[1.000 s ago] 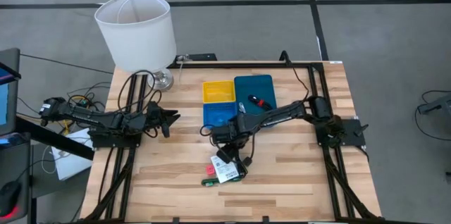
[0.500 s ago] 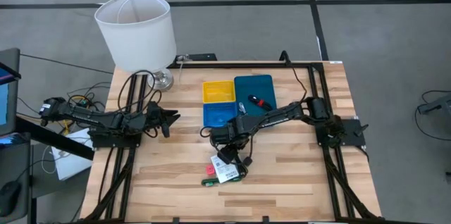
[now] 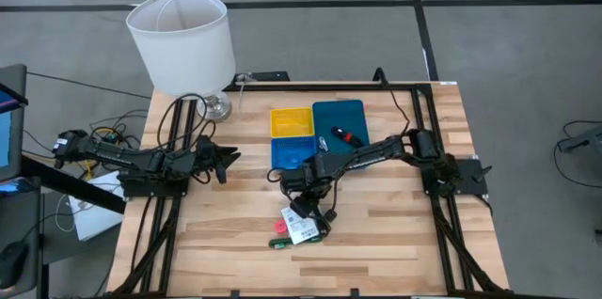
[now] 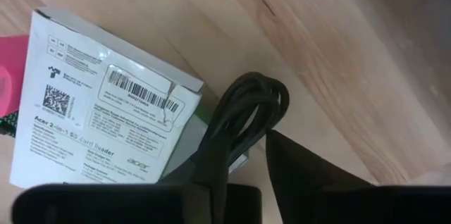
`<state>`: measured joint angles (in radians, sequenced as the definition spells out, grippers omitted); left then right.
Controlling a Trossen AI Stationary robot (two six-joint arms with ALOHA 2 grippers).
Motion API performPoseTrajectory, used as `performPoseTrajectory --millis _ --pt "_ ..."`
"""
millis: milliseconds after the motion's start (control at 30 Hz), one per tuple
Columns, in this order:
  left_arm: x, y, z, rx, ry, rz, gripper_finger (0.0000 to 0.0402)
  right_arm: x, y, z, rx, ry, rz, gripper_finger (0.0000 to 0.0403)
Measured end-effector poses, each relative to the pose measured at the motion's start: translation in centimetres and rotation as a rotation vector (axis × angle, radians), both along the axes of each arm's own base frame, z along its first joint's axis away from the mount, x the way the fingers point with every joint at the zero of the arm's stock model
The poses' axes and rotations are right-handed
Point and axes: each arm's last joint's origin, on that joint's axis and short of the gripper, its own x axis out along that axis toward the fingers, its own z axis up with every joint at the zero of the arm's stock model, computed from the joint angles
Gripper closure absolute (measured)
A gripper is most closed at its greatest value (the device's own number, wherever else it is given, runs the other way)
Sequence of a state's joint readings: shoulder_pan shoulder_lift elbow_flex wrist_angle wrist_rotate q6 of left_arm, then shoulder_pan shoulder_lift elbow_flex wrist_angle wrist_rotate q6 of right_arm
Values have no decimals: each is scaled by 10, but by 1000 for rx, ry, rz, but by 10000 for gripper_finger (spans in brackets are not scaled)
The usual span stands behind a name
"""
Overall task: Pick and place items into bin
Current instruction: Put the black charger cable in the dark blue bin
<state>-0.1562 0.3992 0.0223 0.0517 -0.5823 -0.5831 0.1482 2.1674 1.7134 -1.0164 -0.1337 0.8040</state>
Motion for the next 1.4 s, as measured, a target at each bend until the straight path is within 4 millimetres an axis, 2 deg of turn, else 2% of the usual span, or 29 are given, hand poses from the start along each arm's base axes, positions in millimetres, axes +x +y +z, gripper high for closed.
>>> performPoseTrajectory --millis 400,767,1133,1400 --pt "0 0 0 0 0 0 286 0 0 0 -4 0 0 399" --pt "0 0 0 0 0 0 286 0 1 0 -1 0 2 391" --pt "0 0 0 0 0 0 286 0 1 0 6 1 3 324" --pt "0 0 0 0 0 0 286 0 1 0 -5 -2 3 315"
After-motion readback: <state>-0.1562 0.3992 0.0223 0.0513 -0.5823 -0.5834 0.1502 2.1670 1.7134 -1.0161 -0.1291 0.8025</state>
